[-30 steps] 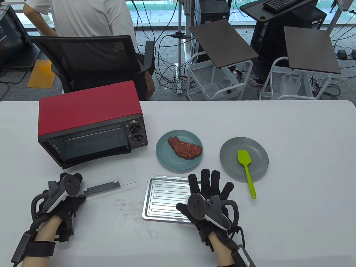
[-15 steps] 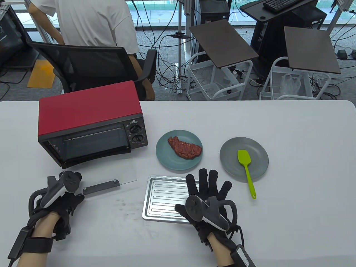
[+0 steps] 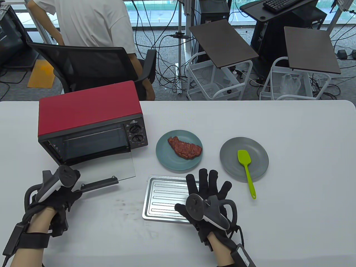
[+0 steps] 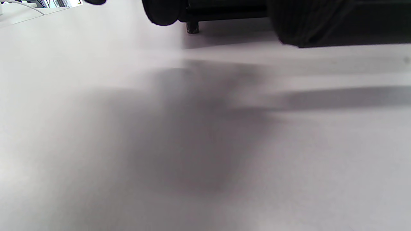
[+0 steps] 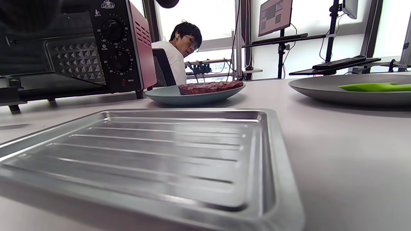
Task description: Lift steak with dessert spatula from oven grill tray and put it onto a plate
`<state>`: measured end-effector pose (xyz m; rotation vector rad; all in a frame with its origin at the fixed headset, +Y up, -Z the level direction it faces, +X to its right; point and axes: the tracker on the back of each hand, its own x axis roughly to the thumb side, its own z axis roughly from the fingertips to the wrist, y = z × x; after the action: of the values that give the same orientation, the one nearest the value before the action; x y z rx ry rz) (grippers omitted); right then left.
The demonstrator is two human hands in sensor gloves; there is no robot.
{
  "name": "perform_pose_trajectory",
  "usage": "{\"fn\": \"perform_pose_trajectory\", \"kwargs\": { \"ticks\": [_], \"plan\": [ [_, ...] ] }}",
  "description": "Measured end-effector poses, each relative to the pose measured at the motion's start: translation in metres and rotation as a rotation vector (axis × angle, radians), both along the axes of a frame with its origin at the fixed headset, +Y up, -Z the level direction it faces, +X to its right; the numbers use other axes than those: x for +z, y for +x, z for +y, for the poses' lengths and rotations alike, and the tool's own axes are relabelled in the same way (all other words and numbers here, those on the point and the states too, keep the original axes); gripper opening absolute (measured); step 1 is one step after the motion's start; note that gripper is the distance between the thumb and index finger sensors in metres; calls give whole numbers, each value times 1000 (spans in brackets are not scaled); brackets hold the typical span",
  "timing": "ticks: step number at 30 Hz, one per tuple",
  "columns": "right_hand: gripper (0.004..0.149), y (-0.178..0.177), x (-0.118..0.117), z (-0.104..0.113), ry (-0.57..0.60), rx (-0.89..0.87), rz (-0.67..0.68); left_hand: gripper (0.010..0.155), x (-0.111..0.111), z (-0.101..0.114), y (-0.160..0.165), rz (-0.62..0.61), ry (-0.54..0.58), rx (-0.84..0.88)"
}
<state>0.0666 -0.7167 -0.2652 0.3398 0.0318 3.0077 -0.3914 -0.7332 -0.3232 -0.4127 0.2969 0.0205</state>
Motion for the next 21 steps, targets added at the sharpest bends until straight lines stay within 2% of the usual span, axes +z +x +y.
{"fn": "perform_pose_trajectory", "kwargs": {
  "ticks": [16, 21],
  "plan": [
    [98, 3, -2, -1, -4, -17, -12, 63, -2, 27, -10, 63, 115, 77],
    [97, 3, -2, -2, -16, -16, -12, 61, -5, 33, -10, 46, 140, 35]
  ]
}}
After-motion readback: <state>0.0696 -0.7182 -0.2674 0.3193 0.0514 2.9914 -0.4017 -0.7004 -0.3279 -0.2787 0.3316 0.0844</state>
